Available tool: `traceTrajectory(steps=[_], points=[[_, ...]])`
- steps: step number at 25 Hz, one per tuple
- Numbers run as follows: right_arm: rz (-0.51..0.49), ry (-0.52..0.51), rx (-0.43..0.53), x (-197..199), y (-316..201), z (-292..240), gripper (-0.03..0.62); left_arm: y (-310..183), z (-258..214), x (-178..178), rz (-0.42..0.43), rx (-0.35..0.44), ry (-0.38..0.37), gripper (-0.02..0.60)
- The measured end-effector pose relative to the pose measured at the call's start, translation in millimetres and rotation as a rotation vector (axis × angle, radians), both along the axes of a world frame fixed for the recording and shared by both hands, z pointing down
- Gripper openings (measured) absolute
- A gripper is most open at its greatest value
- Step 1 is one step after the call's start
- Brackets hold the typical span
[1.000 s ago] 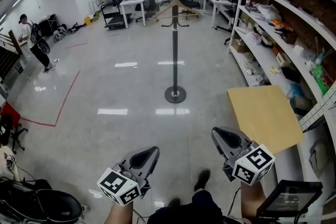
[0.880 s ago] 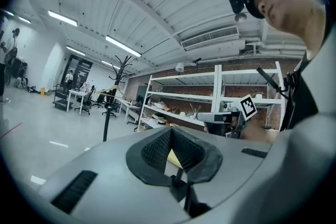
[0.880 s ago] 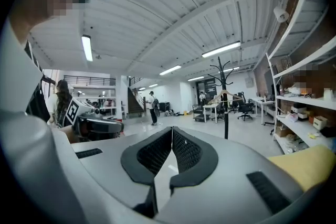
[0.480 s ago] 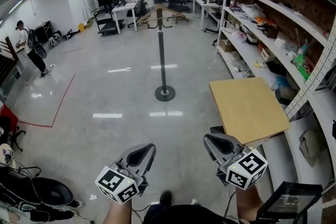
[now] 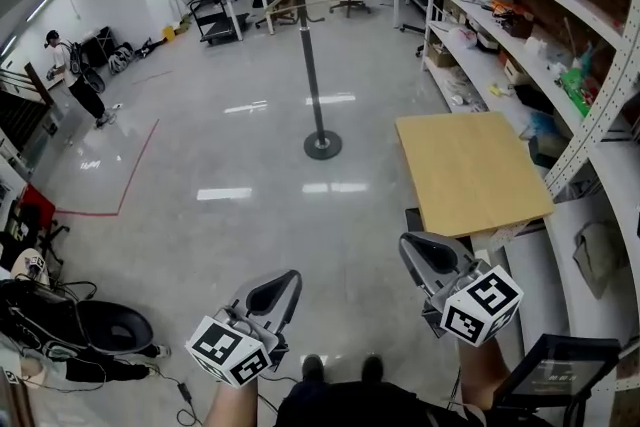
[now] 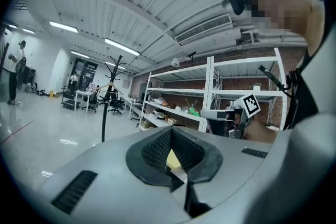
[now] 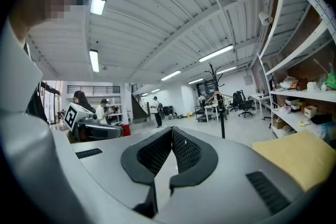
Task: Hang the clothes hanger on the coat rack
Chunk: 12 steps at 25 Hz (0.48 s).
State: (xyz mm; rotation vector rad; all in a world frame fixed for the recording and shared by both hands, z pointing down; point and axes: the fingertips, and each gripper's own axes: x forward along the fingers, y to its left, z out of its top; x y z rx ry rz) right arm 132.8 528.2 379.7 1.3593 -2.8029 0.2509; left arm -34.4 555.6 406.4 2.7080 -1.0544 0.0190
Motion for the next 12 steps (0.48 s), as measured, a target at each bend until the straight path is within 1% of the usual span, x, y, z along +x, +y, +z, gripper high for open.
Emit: traceTrajectory(steps=[5,8,12], points=[[0.01,0.002,0.046,-8,4,-15,0.008,11,-10,-9,0.012,0.024,-0.003,0.0],[0.036,0.011,0.055,-21,7,-17,0.006,12,-13,-24,0.008,0.033,0.006,0.0],[0.045,0.017,0.069,-36,12,-23,0.006,14,-14,-43,-0.009,0.045,0.029,0.0]])
